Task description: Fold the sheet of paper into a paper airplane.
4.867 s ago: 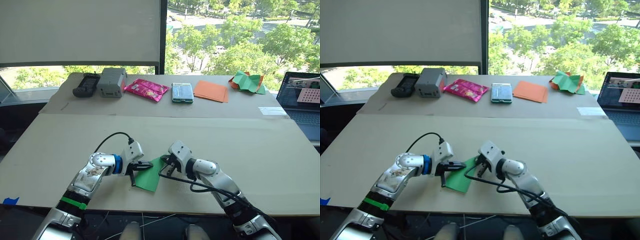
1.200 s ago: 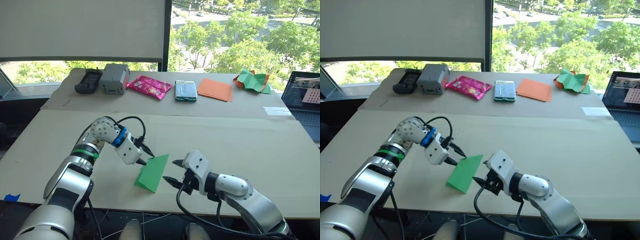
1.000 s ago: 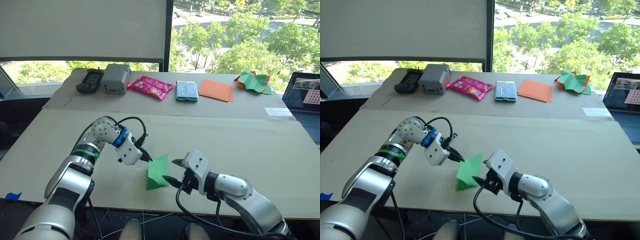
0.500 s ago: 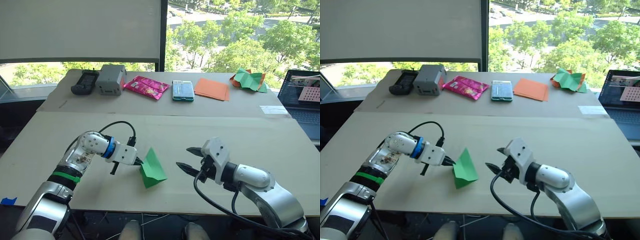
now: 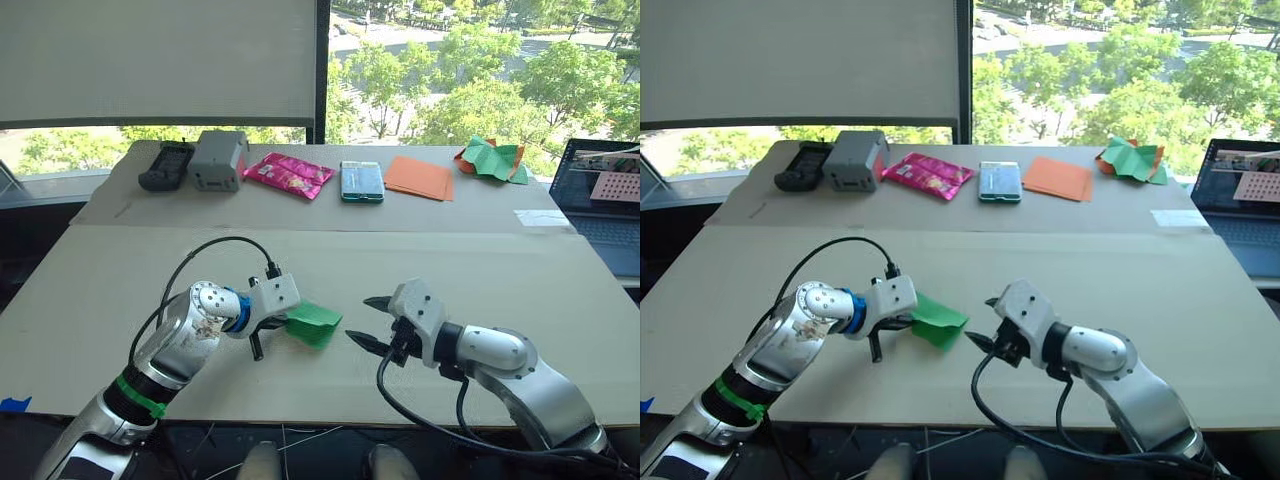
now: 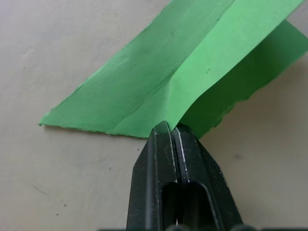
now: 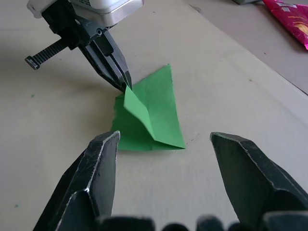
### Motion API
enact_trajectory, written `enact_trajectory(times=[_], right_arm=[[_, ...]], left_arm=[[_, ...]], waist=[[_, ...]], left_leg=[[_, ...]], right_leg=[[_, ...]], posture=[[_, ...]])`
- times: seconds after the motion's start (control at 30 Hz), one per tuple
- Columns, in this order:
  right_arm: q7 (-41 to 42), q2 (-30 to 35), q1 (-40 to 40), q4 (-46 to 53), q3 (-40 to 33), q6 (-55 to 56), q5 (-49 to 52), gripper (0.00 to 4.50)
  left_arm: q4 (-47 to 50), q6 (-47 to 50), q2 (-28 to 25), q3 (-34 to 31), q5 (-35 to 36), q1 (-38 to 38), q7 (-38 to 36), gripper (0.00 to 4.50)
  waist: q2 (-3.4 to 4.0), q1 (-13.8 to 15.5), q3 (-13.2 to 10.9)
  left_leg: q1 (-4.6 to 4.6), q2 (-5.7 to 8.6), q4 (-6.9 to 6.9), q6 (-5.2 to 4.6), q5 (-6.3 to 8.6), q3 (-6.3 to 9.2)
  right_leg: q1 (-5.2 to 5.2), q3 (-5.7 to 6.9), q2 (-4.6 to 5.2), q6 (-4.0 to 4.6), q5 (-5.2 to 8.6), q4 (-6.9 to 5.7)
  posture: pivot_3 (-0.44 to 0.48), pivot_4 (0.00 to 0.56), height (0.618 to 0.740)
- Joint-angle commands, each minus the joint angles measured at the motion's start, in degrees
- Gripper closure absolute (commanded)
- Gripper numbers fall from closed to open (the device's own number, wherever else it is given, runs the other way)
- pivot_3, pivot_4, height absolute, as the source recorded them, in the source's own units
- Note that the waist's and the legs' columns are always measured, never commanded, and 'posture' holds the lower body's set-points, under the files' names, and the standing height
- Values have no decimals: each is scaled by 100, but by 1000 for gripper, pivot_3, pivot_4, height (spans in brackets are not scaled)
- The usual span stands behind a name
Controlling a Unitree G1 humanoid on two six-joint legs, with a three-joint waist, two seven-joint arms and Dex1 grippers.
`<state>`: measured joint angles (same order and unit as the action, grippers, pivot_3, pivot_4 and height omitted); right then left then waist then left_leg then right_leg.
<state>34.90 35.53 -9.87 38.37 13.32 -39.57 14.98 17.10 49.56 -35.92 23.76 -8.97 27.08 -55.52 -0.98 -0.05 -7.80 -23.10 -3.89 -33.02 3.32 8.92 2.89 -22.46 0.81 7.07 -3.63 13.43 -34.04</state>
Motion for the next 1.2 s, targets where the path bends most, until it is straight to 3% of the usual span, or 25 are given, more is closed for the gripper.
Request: enact_trajectory(times=[0.03,0.17,0.37,0.5,0.73,0.83,1.07,1.2], right_arm=[[38,30,-179,48,229,254,-251,1148],[8,11,-362,-35,588,346,-607,1148],[-66,-125,-578,-282,1340,606,-1288,1148],[-397,-437,-826,-796,1649,1049,-1953,1148],[-496,-806,-872,-1243,1601,1273,-2284,1148],[-388,-800,-825,-1296,1587,1328,-2330,1918],[-307,-817,-811,-1509,1549,1465,-2451,4402],[-176,-790,-832,-1640,1555,1824,-2464,4459]], left_arm=[[124,169,142,-104,156,70,194,3021],[333,636,260,-681,755,197,98,1677],[543,898,-204,-1549,1758,82,-324,1677],[390,237,-680,-1899,2148,-357,-645,1677],[-647,-707,-715,-2369,2397,-632,-513,1677],[-679,-683,-593,-2492,2583,-713,-365,1613],[-440,-652,-571,-2599,2902,-952,-204,1613],[-510,-718,-581,-2680,3069,-922,-206,1613]], waist=[[0,20,0],[-2,51,-1],[-6,9,-3],[-5,-70,-4],[-7,-7,-4],[-7,6,-3],[-7,1,-3],[-7,2,-3]], left_leg=[[0,1,0,0,0,0],[-3,1,-2,0,0,-1],[0,1,1,0,0,1],[10,1,3,0,0,1],[3,0,3,0,0,-1],[1,0,2,0,0,-2],[6,-2,5,-1,-1,-3],[6,-2,4,-1,-1,-3]], right_leg=[[1,0,0,0,0,0],[-1,0,0,0,0,2],[-4,0,0,0,0,0],[-2,0,0,0,0,-1],[0,1,0,0,0,-2],[-1,0,0,0,0,-2],[1,0,-2,0,-1,-9],[1,0,-2,1,-1,-7]], posture=[[0,150,706],[0,150,706],[0,150,706],[0,150,706],[0,150,706],[0,150,706],[0,150,706],[0,150,706]])
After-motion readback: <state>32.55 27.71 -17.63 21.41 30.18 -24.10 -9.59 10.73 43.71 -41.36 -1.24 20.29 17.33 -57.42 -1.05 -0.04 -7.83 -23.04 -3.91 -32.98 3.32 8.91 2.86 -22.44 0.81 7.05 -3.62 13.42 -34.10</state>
